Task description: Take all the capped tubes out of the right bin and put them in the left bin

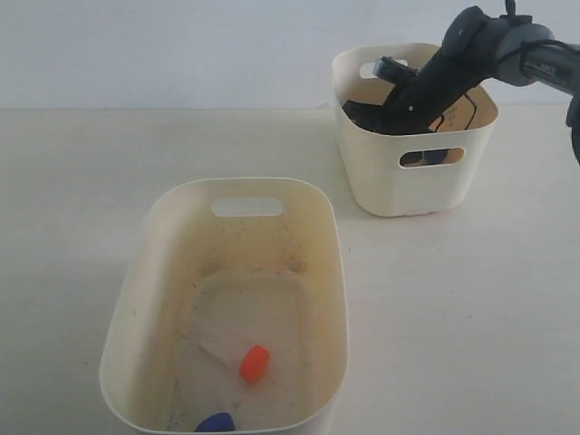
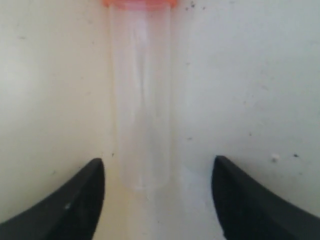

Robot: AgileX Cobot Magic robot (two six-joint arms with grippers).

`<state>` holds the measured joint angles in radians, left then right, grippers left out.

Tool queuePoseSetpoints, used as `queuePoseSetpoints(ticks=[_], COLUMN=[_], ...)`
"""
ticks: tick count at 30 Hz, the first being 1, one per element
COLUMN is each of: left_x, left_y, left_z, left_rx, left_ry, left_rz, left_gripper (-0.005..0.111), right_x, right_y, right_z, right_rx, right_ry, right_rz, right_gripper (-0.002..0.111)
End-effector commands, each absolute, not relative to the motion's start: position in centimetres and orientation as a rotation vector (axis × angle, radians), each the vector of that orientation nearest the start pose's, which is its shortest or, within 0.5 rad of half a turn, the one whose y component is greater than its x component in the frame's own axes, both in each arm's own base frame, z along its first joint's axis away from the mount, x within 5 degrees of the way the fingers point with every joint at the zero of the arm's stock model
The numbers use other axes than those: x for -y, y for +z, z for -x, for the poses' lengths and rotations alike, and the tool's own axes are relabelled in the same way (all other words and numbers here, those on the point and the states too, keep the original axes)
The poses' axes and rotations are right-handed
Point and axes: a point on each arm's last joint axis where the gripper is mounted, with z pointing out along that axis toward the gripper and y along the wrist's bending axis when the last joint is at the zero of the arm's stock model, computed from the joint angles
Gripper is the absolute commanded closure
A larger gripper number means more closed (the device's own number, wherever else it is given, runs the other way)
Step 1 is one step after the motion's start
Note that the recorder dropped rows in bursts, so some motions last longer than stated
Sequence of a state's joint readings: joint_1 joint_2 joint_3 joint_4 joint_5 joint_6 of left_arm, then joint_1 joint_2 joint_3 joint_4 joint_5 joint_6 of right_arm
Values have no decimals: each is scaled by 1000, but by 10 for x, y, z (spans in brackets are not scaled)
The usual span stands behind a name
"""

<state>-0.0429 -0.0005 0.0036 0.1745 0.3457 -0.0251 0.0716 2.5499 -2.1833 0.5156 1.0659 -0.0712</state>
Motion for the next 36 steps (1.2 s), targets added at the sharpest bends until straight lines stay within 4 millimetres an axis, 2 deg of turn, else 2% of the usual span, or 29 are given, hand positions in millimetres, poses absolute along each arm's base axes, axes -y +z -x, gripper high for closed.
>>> queuePoseSetpoints(ticks=[1,5,8,10,14,17,20,29,33,36], left_x=[-3,-3,-3,-3,-3,-3,-3,-3,-3,-3], left_y=[183,183,183,183,183,183,183,183,183,183], left_z=[-54,-54,-54,-54,-54,-54,-54,-54,-54,-54], left_rx=[-1816,-1816,-1816,-1816,-1816,-1816,-1816,-1816,-1816,-1816], left_ry=[115,115,115,115,115,115,115,115,115,115], left_rz=[-119,-119,-119,-119,-119,-119,-119,-119,-119,-119], left_gripper=[102,102,102,102,102,102,102,102,102,102], right_x=[-102,-107,-114,-118,-116,-111,-107,-106,-106,-106], right_y=[103,103,103,103,103,100,98,98,98,106], right_z=[-512,-514,-515,-515,-516,-516,-515,-515,-516,-516], right_rx=[-2917,-2895,-2872,-2863,-2856,-2885,-2906,-2908,-2906,-2895], right_ry=[751,744,730,724,696,611,548,532,531,526], right_rz=[-20,-15,-3,6,9,-24,-57,-52,-53,-44], right_gripper=[40,41,53,56,56,61,73,108,109,109])
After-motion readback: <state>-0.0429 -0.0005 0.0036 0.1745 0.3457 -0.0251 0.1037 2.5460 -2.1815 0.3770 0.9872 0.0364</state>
